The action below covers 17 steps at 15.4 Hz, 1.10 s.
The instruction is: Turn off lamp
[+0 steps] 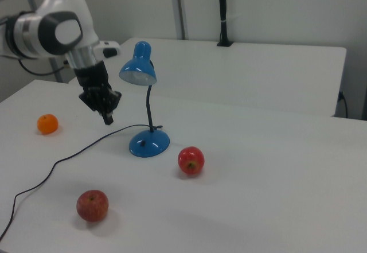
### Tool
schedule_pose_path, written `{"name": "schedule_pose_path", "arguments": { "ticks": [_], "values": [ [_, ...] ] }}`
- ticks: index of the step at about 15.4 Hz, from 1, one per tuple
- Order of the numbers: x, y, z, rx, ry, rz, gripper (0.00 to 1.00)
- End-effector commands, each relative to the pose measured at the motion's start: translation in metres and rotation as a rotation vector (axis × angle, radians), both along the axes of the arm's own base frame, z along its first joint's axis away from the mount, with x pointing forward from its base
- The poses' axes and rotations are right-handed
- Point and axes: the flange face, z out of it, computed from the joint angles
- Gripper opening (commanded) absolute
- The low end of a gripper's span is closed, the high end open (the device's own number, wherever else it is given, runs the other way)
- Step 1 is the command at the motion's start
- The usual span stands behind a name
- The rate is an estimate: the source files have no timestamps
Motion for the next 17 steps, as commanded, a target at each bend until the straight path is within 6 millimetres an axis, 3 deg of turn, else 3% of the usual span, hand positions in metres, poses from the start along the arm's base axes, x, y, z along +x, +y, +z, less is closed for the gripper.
{"name": "schedule_pose_path", "arguments": {
  "ticks": [1, 5, 7, 10, 11, 12, 17],
  "values": [
    [-0.008, -0.004, 0.049, 0.000, 0.012, -0.029, 0.00],
    [-0.020, -0.012, 0.076, 0.005, 0.047, -0.007, 0.00],
    [-0.021, -0.020, 0.078, 0.007, 0.047, -0.021, 0.13],
    [-0.023, -0.026, 0.084, 0.007, 0.036, -0.030, 0.67],
    [-0.025, -0.027, 0.087, 0.007, 0.032, -0.032, 0.90],
    [-0.026, -0.027, 0.088, 0.007, 0.030, -0.032, 1.00],
    [-0.027, -0.025, 0.092, 0.008, 0.020, -0.027, 1.00]
  ]
}}
